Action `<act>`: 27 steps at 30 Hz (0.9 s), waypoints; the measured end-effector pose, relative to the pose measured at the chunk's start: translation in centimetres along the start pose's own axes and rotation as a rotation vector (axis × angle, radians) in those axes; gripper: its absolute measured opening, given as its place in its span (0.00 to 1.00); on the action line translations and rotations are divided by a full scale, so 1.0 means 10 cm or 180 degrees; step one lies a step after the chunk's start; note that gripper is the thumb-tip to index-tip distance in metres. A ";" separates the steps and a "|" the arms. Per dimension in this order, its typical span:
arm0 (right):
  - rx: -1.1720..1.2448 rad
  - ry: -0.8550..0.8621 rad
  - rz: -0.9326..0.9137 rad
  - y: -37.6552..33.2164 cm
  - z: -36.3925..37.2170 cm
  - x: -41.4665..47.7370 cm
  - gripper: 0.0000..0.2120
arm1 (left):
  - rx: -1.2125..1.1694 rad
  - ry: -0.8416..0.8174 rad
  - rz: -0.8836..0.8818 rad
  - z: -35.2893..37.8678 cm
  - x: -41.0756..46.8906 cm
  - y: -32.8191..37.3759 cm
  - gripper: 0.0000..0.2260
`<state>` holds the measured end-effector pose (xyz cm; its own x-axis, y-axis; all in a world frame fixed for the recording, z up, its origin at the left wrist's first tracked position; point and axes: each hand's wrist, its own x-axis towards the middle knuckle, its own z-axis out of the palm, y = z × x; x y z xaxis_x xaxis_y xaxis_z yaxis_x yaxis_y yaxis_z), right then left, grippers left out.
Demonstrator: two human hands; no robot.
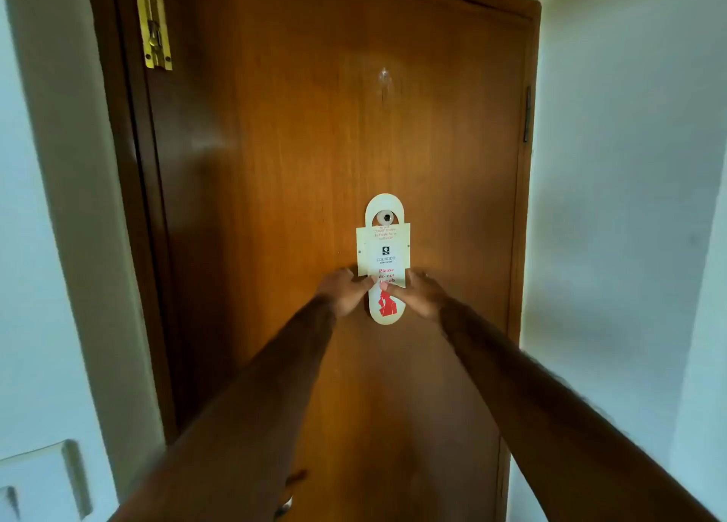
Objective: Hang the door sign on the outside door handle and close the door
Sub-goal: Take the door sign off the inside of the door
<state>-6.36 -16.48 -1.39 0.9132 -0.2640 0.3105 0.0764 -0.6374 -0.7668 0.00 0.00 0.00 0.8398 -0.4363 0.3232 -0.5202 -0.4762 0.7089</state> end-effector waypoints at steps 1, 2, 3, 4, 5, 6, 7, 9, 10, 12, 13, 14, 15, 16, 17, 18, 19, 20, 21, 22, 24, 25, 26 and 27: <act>0.0139 0.0102 0.0013 0.02 0.01 0.04 0.28 | -0.0125 -0.0030 0.0015 0.03 0.00 0.02 0.20; 0.0235 0.0180 0.0083 0.01 -0.01 0.05 0.27 | -0.0290 -0.0049 -0.0018 0.06 0.01 0.03 0.20; 0.0341 0.0217 0.0133 0.03 0.00 0.08 0.26 | -0.0402 -0.0051 -0.0043 0.10 0.00 0.03 0.20; 0.0426 0.0223 0.0192 0.03 0.00 0.10 0.25 | -0.0501 -0.0055 -0.0041 0.15 -0.01 0.02 0.21; 0.0520 0.0214 0.0228 0.05 0.01 0.13 0.25 | -0.0507 -0.0072 -0.0027 0.19 -0.01 0.02 0.21; 0.0592 0.0223 0.0252 0.05 0.02 0.15 0.25 | -0.0477 -0.0088 0.0002 0.22 -0.02 0.03 0.22; 0.0666 0.0234 0.0251 0.06 0.02 0.17 0.24 | -0.0468 -0.0108 0.0035 0.25 -0.01 0.03 0.22; 0.0782 0.0231 0.0262 0.10 0.01 0.20 0.24 | -0.0496 -0.0128 0.0069 0.30 0.02 0.04 0.22; 0.0808 0.0214 0.0279 0.11 0.00 0.22 0.24 | -0.0517 -0.0126 0.0070 0.34 0.03 0.04 0.23; 0.0861 0.0149 0.0273 0.13 -0.01 0.24 0.24 | -0.0569 -0.0088 0.0036 0.39 0.05 0.06 0.23; 0.0871 0.0125 0.0270 0.13 -0.02 0.24 0.24 | -0.0584 -0.0062 0.0025 0.40 0.06 0.08 0.24; 0.0872 0.0110 0.0268 0.14 -0.03 0.24 0.24 | -0.0583 -0.0045 0.0032 0.42 0.07 0.09 0.24; 0.0863 0.0105 0.0270 0.14 -0.03 0.25 0.24 | -0.0563 -0.0029 0.0041 0.42 0.07 0.10 0.24; 0.0839 0.0118 0.0259 0.15 -0.04 0.25 0.24 | -0.0521 -0.0008 0.0056 0.43 0.08 0.11 0.24; 0.0824 0.0141 0.0244 0.15 -0.06 0.25 0.23 | -0.0488 0.0022 0.0080 0.43 0.08 0.12 0.24; 0.0804 0.0169 0.0226 0.15 -0.07 0.24 0.23 | -0.0485 0.0044 0.0118 0.42 0.08 0.12 0.24; 0.0771 0.0213 0.0212 0.16 -0.09 0.24 0.22 | -0.0521 0.0065 0.0160 0.42 0.08 0.11 0.24; 0.0719 0.0270 0.0215 0.16 -0.10 0.24 0.21 | -0.0586 0.0084 0.0196 0.41 0.08 0.11 0.24; 0.0630 0.0346 0.0223 0.17 -0.11 0.24 0.20 | -0.0638 0.0121 0.0216 0.40 0.08 0.10 0.23; 0.0533 0.0427 0.0226 0.16 -0.12 0.25 0.20 | -0.0669 0.0157 0.0227 0.38 0.07 0.10 0.23; 0.0362 0.0618 0.0179 0.15 -0.14 0.25 0.18 | -0.0684 0.0210 0.0261 0.35 0.07 0.10 0.23; 0.0282 0.0750 0.0143 0.13 -0.16 0.25 0.17 | -0.0675 0.0249 0.0287 0.32 0.07 0.10 0.22; 0.0228 0.0886 0.0113 0.11 -0.17 0.24 0.17 | -0.0653 0.0287 0.0315 0.29 0.07 0.11 0.22; 0.0205 0.1015 0.0078 0.09 -0.19 0.23 0.18 | -0.0615 0.0327 0.0338 0.26 0.07 0.13 0.22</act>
<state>-4.93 -19.02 -0.32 0.7444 -0.4987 0.4440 0.0904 -0.5836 -0.8070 -0.44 -2.93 -0.51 0.7984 -0.3916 0.4573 -0.5753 -0.2725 0.7712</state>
